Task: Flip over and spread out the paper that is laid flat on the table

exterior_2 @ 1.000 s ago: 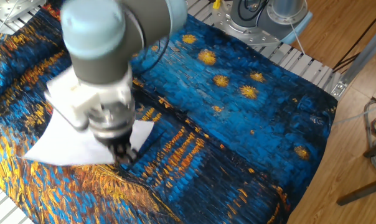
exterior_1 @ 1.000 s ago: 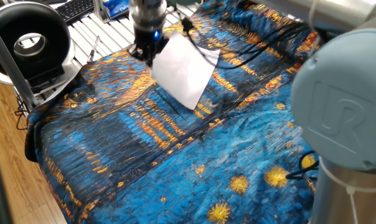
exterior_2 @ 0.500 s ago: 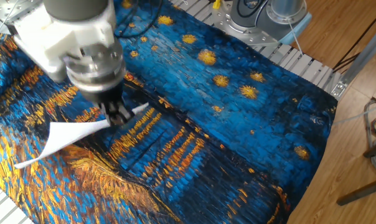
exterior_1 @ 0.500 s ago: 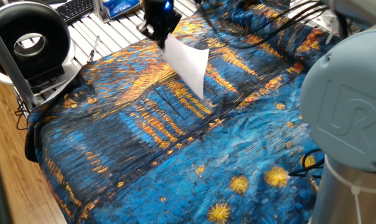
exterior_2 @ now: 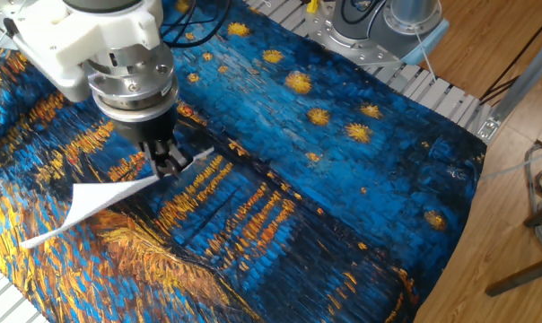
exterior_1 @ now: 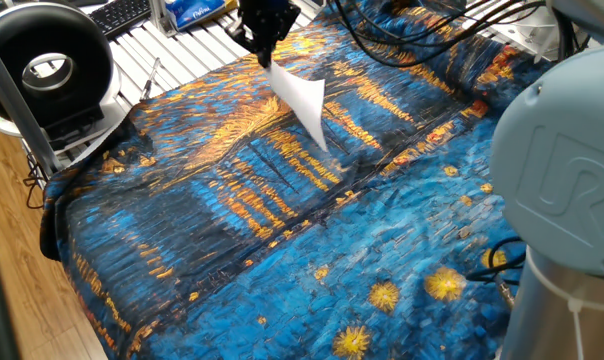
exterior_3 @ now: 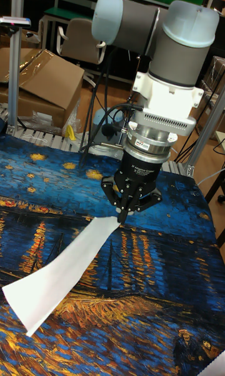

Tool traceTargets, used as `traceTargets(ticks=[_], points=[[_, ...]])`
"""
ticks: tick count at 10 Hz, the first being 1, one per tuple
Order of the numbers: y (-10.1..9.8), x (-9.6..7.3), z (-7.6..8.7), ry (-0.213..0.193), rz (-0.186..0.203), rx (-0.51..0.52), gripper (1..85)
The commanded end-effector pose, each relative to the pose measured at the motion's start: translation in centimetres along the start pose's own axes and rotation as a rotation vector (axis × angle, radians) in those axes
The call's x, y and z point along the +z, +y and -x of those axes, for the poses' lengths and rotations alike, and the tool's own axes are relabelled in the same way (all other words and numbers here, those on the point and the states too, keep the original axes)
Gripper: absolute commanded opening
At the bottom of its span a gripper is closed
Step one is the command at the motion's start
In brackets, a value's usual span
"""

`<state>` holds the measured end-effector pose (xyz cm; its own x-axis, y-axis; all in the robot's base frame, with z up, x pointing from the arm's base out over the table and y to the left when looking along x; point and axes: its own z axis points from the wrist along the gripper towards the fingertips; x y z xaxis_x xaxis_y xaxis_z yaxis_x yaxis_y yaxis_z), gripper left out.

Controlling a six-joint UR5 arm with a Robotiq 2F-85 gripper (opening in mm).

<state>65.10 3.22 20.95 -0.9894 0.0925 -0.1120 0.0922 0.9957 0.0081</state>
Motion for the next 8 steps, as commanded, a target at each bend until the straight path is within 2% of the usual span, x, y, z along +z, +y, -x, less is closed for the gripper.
traceTargets(ticks=[1, 2, 4, 6, 8], points=[[-0.2, -0.3, 2.1, -0.084, -0.002, 0.021, 1.0], [-0.3, -0.4, 3.1, -0.119, -0.007, 0.014, 1.0], [-0.4, -0.5, 3.8, -0.149, -0.013, -0.004, 1.0], [-0.2, -0.5, 4.1, -0.157, -0.005, -0.015, 1.0], [-0.6, -0.6, 4.2, -0.161, -0.021, -0.049, 1.0]])
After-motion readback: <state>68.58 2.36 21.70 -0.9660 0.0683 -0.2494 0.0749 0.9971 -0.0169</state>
